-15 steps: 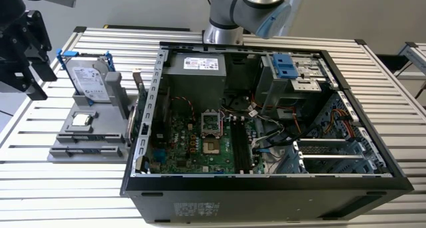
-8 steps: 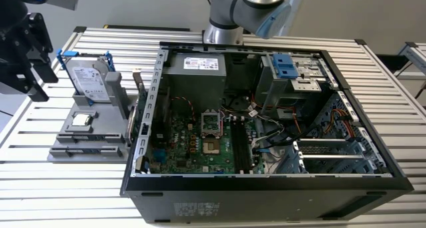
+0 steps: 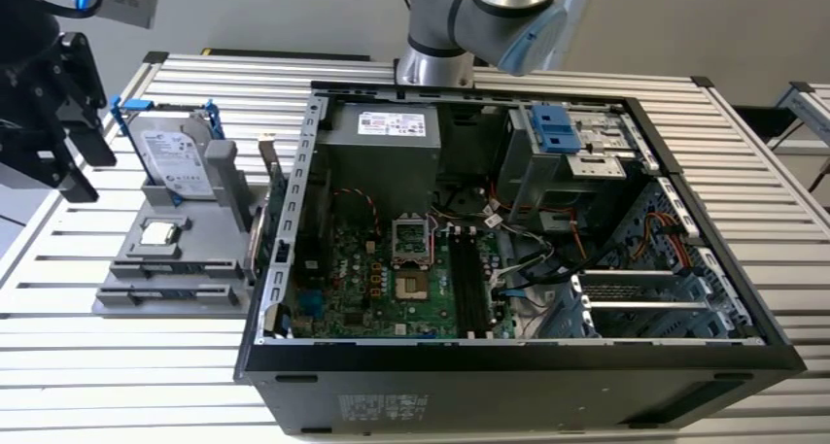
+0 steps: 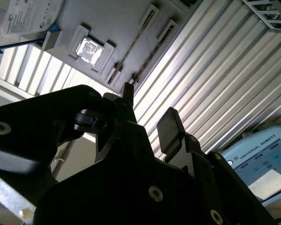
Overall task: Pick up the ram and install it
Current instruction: 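Pick up the ram and move it above insertion slot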
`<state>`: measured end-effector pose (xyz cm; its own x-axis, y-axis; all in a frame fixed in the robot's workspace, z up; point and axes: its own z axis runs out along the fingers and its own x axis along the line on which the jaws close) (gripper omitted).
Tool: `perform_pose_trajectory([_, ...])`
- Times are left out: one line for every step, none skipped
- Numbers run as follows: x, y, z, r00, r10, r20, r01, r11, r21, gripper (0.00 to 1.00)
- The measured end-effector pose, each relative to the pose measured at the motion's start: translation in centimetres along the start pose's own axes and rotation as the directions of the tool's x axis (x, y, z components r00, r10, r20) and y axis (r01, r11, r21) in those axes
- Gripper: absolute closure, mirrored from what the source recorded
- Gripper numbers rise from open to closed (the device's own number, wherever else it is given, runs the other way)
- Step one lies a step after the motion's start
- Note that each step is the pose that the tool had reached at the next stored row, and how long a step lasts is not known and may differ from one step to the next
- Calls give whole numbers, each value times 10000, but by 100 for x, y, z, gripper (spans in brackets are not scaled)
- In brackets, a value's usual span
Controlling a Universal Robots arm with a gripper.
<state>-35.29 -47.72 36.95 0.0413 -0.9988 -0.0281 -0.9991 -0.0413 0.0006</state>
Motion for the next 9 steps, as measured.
perform_pose_trajectory([0,0,6,10000,0,-2,0,10000,0,0])
perform_pose_trajectory([0,0,13,10000,0,-4,0,10000,0,0])
perform_pose_trajectory([0,0,19,10000,1,-7,-1,10000,0,0])
perform_pose_trajectory([0,0,25,10000,0,-10,0,10000,-1,0])
perform_pose_trajectory([0,0,30,10000,0,-12,0,10000,-1,0])
perform_pose_trajectory([0,0,37,10000,0,-14,0,10000,0,0])
perform_pose_trajectory([0,0,43,10000,0,-17,0,10000,0,0])
perform_pose_trajectory([0,0,48,10000,0,-20,0,10000,-1,0])
perform_pose_trajectory([0,0,55,10000,0,-24,0,10000,-1,0])
